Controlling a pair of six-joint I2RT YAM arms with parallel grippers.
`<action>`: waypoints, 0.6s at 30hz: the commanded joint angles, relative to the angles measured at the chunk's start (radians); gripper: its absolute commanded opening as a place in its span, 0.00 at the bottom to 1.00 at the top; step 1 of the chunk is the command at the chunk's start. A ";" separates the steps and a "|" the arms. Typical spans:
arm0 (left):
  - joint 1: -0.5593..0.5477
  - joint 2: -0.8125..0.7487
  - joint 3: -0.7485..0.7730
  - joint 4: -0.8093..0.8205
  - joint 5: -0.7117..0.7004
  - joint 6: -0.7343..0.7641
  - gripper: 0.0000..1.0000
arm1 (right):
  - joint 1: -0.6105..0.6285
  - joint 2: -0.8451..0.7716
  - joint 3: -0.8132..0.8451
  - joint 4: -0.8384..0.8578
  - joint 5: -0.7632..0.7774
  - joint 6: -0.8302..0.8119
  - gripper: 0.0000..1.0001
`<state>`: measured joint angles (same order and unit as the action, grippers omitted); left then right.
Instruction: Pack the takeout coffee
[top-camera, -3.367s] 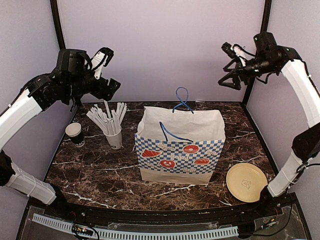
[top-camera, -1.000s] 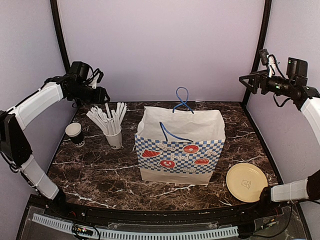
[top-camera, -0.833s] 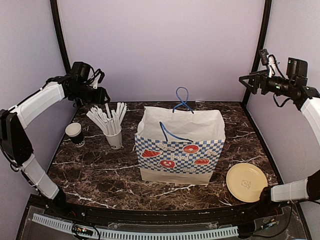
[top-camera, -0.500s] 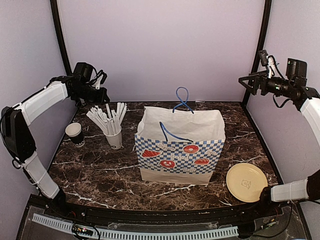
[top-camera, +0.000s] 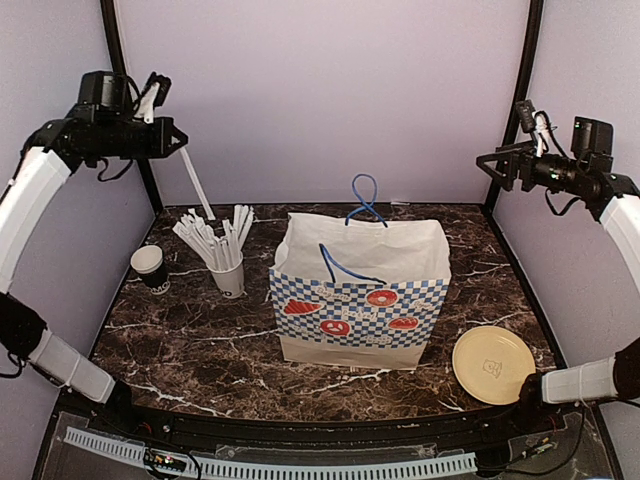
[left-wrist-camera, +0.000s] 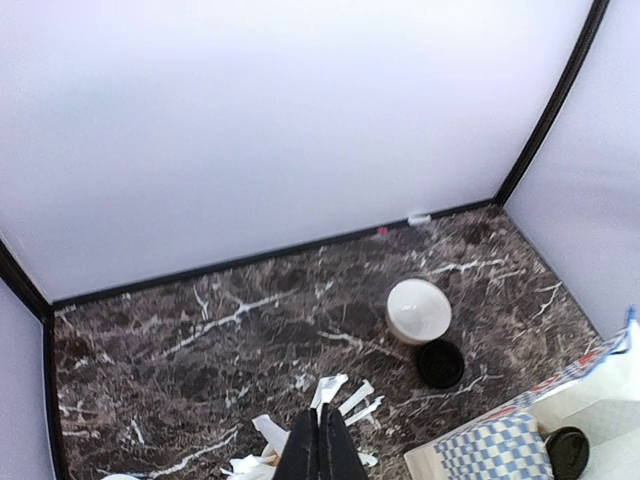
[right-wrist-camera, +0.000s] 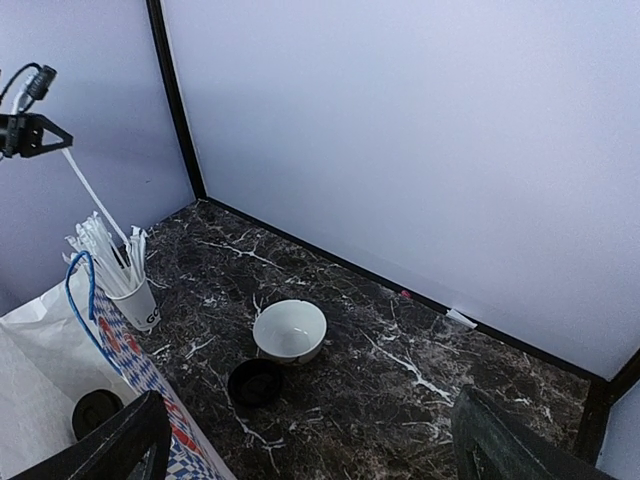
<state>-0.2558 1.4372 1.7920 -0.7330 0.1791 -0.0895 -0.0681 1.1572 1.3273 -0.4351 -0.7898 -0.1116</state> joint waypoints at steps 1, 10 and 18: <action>0.004 -0.156 0.067 -0.057 0.090 0.006 0.00 | 0.004 0.008 0.025 0.006 -0.024 -0.013 0.99; -0.016 -0.289 -0.018 0.223 0.569 -0.246 0.00 | 0.004 0.006 0.027 0.009 -0.051 -0.012 0.99; -0.264 -0.242 -0.148 0.470 0.596 -0.395 0.00 | 0.004 -0.006 0.012 0.016 -0.056 -0.016 0.99</action>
<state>-0.4080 1.1549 1.7184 -0.4152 0.7452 -0.3916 -0.0681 1.1671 1.3277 -0.4431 -0.8219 -0.1211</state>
